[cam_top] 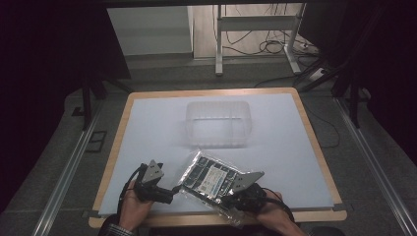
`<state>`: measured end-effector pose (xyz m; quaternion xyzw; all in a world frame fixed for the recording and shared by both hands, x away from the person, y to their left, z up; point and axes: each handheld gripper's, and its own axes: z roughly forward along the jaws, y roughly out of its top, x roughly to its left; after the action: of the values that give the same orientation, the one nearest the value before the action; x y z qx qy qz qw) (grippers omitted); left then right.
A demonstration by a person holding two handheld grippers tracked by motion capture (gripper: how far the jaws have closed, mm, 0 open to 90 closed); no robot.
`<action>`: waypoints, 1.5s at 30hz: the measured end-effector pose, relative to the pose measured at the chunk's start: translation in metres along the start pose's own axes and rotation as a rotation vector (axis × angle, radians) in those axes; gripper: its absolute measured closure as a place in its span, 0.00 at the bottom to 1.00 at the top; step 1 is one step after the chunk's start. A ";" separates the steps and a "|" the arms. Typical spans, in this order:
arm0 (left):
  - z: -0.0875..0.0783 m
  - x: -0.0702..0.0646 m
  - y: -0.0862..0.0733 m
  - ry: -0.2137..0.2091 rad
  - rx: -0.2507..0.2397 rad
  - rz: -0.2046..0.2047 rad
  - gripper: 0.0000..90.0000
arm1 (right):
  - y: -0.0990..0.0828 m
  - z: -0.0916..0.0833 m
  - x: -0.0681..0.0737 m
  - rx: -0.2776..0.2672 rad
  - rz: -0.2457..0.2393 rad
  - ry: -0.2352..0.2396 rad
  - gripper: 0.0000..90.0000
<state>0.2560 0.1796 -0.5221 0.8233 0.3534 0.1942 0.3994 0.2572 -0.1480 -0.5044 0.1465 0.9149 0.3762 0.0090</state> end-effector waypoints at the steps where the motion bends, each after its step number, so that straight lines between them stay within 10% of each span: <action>1: 0.000 0.000 0.000 0.000 0.000 -0.004 0.01 | 0.000 0.000 0.000 0.000 0.000 0.000 0.99; 10: -0.001 0.001 0.000 0.009 -0.003 -0.011 0.01 | -0.001 0.013 0.010 0.051 -0.035 0.056 0.99; 28: -0.003 0.002 0.000 0.025 -0.022 -0.031 0.01 | -0.007 -0.001 -0.011 0.039 0.021 -0.014 0.99; 36: -0.003 0.002 0.000 0.025 -0.019 -0.029 0.01 | -0.004 0.012 0.010 0.089 -0.069 0.032 0.99; 45: -0.004 0.002 0.000 0.027 -0.021 -0.030 0.01 | -0.006 0.010 0.003 0.095 -0.042 0.015 0.99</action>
<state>0.2548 0.1828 -0.5197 0.8109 0.3689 0.2032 0.4061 0.2544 -0.1445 -0.5150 0.1245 0.9346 0.3333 0.0030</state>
